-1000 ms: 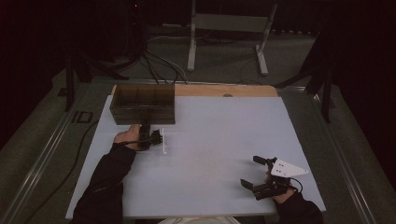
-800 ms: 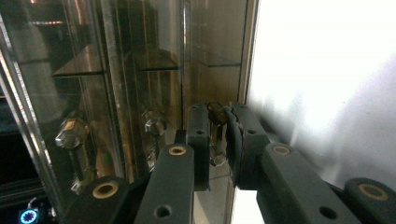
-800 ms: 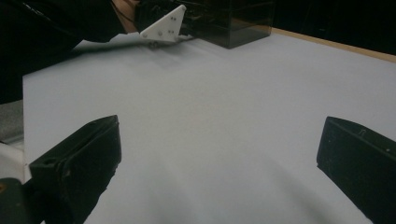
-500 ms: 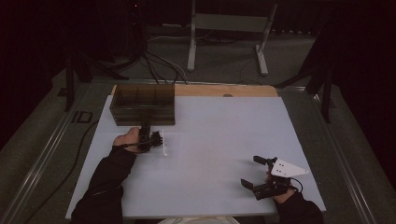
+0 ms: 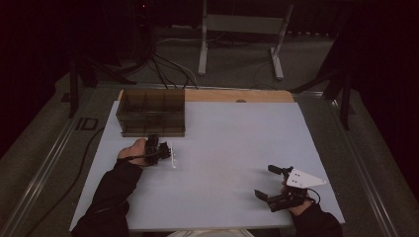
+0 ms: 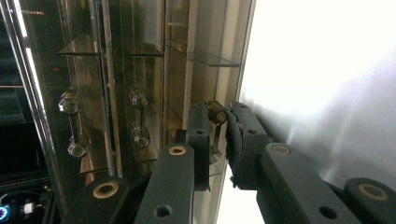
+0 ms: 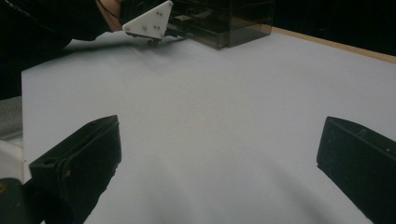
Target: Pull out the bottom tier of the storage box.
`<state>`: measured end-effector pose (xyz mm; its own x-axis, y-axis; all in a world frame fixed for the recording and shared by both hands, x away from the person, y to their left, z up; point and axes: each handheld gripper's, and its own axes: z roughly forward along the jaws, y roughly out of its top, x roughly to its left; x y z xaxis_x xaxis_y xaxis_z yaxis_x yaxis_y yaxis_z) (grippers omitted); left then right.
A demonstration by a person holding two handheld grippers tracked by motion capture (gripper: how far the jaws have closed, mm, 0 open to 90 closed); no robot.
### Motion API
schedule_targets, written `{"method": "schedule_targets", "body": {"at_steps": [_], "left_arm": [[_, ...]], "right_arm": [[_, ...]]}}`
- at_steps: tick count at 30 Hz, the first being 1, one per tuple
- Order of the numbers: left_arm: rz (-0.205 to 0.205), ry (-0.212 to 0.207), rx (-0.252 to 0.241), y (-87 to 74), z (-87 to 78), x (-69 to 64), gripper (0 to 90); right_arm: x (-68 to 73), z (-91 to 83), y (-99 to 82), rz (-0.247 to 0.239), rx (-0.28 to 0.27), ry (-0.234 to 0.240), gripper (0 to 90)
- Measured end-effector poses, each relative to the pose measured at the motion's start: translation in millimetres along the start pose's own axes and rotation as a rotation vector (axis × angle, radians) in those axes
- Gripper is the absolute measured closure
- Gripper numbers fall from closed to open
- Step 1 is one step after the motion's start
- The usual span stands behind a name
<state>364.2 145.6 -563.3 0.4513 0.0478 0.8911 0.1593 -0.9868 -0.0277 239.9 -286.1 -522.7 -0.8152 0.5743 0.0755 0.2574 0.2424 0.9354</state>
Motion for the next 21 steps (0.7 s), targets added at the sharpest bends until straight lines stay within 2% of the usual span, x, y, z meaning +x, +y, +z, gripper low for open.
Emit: {"method": "schedule_targets", "body": {"at_steps": [3,13,16,18,21], "left_arm": [[-0.003,-0.009,-0.01,-1.0,0.3,1.4,81.5],[-0.052,-0.061,-0.025,-3.3,-1.8,8.0,81.4],[-0.092,-0.114,-0.062,-6.0,-4.7,14.0,81.3],[-0.109,-0.116,-0.068,-8.3,-5.9,18.5,81.3],[-0.155,-0.142,-0.098,-12.5,-9.5,27.0,81.4]], "right_arm": [[-0.5,0.1,0.1,0.004,-0.004,-0.001,0.0],[-0.6,1.1,-0.1,0.006,0.0,-0.003,0.0],[-0.5,1.4,-0.5,0.007,0.003,-0.004,0.0],[-0.7,1.4,-0.5,0.007,0.001,-0.002,0.0],[-0.7,1.5,-0.1,0.015,-0.006,0.001,0.0]]}}
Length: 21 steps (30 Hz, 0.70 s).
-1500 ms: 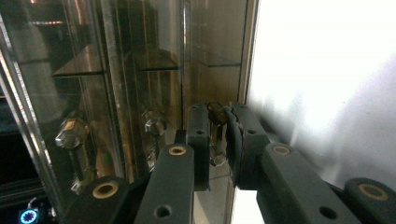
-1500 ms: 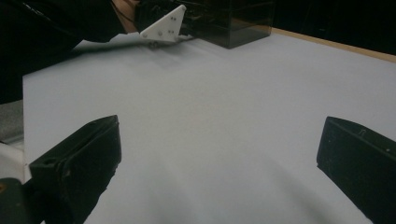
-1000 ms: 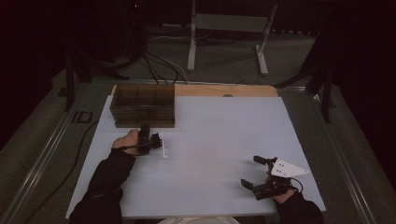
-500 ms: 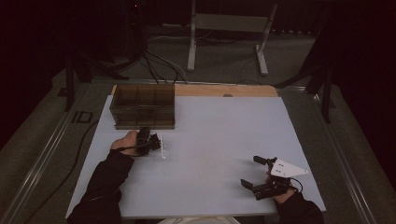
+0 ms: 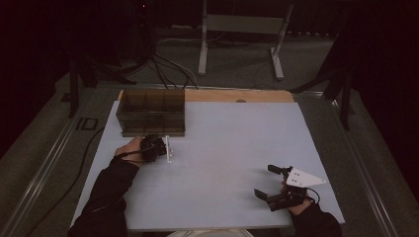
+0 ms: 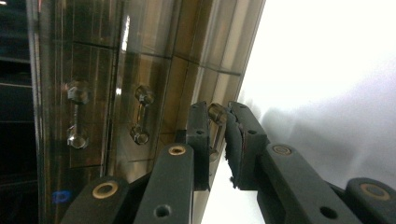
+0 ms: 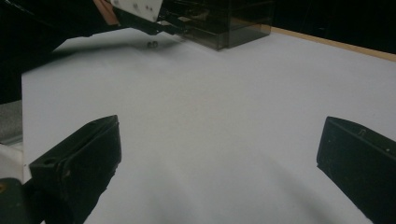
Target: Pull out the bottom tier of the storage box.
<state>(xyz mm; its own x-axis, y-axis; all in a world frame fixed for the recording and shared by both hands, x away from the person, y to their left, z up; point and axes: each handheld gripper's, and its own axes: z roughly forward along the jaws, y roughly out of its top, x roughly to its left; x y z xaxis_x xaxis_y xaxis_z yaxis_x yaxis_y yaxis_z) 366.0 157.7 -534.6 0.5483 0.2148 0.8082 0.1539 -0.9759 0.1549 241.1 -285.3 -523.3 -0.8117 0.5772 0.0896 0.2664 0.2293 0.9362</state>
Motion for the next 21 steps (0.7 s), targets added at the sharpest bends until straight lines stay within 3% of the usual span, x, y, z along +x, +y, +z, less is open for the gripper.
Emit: {"method": "schedule_targets", "body": {"at_steps": [5,8,13,21], "left_arm": [[-0.081,-0.025,-0.042,-1.6,-9.6,14.7,81.3],[-0.145,-0.08,-0.082,-3.9,-16.1,24.8,75.1],[-0.193,-0.147,-0.117,-13.7,-25.5,41.0,74.9],[-0.243,-0.232,-0.118,-35.4,-32.0,61.0,57.1]], "right_arm": [[-1.0,0.1,-0.1,0.009,-0.001,-0.004,0.0],[-1.0,-0.2,-0.4,0.008,0.0,-0.006,0.0],[-1.0,-0.8,-0.1,0.006,-0.004,-0.011,0.0],[-1.5,-0.8,-0.6,0.009,-0.003,-0.013,0.0]]}}
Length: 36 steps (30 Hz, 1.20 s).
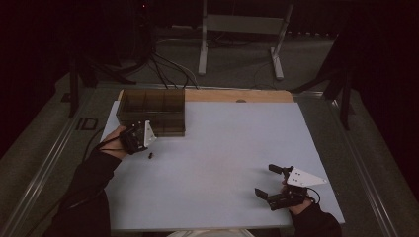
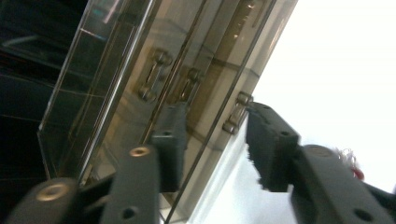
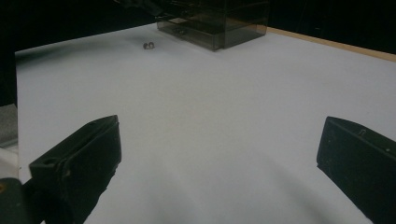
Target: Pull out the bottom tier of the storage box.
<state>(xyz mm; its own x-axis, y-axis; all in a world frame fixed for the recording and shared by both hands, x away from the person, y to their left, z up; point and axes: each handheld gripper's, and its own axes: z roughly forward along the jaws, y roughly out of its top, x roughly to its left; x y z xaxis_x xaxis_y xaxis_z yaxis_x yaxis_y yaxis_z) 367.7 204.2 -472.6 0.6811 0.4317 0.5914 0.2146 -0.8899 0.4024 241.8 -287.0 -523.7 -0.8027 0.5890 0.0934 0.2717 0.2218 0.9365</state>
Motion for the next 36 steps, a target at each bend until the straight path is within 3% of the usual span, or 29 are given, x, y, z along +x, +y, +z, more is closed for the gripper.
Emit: {"method": "schedule_targets", "body": {"at_steps": [3,7,11,13,16,18,23,25,30,33,36], "left_arm": [[-0.019,-0.029,0.002,-6.4,-3.0,6.5,45.4],[-0.048,-0.036,0.008,-13.1,-7.6,14.8,33.3],[-0.095,-0.081,0.006,-20.9,-9.0,23.3,18.8],[-0.1,-0.092,0.007,-25.1,-9.1,27.2,16.5],[-0.116,-0.157,0.01,-30.3,-8.6,32.9,7.1],[-0.127,-0.169,0.023,-33.2,-7.1,35.6,3.9],[-0.118,-0.178,0.054,-39.5,-2.8,40.4,2.2],[-0.112,-0.2,0.052,-42.4,-1.1,42.9,2.3],[-0.08,-0.162,-0.012,-46.0,0.0,51.6,2.4],[-0.064,-0.208,-0.018,-46.8,2.0,55.4,2.4],[-0.102,-0.299,0.006,-47.2,6.3,59.6,7.0]], "right_arm": [[-0.2,0.3,0.1,0.003,-0.003,0.0,0.0],[0.2,0.7,0.0,0.0,0.001,0.001,0.0],[0.2,0.9,-0.3,0.002,0.001,-0.002,0.0],[0.1,1.1,-0.2,0.0,0.002,-0.002,0.0],[0.4,1.8,-0.5,-0.002,0.005,0.0,0.0],[0.2,2.0,-0.7,-0.002,0.007,0.0,0.0],[0.1,1.8,-0.7,-0.002,0.007,-0.002,0.0],[0.1,1.7,-0.4,0.002,0.004,-0.002,0.0],[0.1,2.3,-0.9,-0.002,0.01,-0.001,0.0],[-0.2,3.0,-0.9,0.002,0.01,-0.003,0.0],[0.3,3.1,-1.0,-0.001,0.013,-0.003,0.0]]}}
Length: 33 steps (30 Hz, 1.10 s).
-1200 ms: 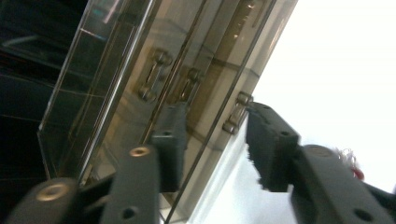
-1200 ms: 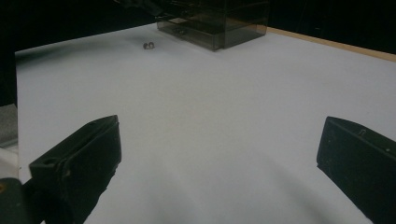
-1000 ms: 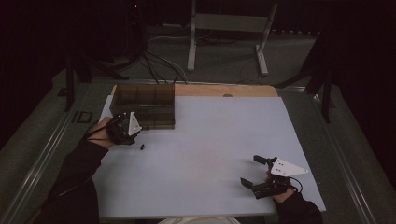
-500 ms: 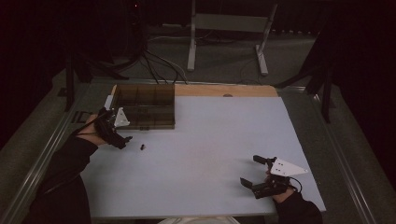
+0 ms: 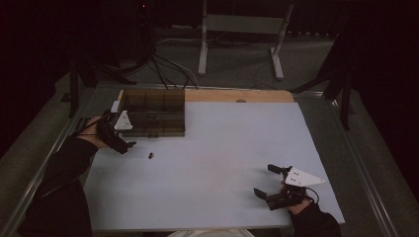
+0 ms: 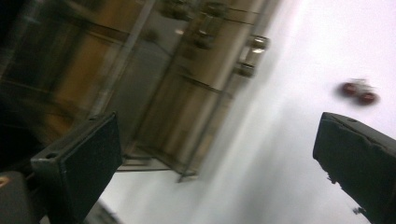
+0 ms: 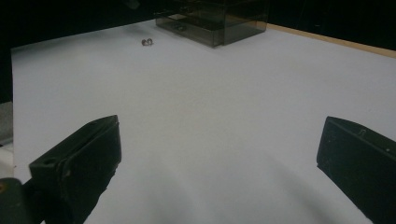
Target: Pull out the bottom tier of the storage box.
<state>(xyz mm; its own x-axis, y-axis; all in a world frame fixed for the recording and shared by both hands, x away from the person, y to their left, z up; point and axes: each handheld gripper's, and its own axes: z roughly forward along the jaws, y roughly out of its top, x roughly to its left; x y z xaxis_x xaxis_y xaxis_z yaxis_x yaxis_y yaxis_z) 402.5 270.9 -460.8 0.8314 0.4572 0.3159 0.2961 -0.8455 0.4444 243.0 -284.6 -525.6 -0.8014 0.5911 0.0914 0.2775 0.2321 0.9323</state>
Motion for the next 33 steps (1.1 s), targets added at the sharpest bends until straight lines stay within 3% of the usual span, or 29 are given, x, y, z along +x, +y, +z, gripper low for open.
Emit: {"method": "schedule_targets", "body": {"at_steps": [3,6,10,12,20,23,33], "left_arm": [[-0.029,-0.046,-0.013,1.5,1.9,1.9,7.9],[-0.024,-0.111,-0.016,4.9,4.7,3.7,20.5],[-0.008,-0.12,0.008,9.4,13.6,6.2,24.1],[0.026,-0.09,0.028,11.2,17.2,6.9,29.1],[0.177,-0.059,0.072,17.5,24.9,9.9,50.0],[0.229,-0.059,0.089,17.9,30.6,10.3,55.5],[0.33,-0.09,0.114,17.6,45.5,17.1,70.9]], "right_arm": [[0.1,-0.2,0.1,0.0,-0.004,0.001,0.0],[-0.4,0.1,-0.3,0.003,0.0,0.001,0.0],[-0.2,0.0,-0.1,0.005,-0.004,0.0,0.0],[-0.2,-0.4,-0.2,0.004,-0.002,0.0,0.0],[-0.5,-0.9,0.0,0.011,-0.01,0.0,0.0],[0.0,-1.4,-0.4,0.01,-0.01,-0.004,0.0],[-0.3,-2.1,0.0,0.014,-0.017,-0.006,0.0]]}}
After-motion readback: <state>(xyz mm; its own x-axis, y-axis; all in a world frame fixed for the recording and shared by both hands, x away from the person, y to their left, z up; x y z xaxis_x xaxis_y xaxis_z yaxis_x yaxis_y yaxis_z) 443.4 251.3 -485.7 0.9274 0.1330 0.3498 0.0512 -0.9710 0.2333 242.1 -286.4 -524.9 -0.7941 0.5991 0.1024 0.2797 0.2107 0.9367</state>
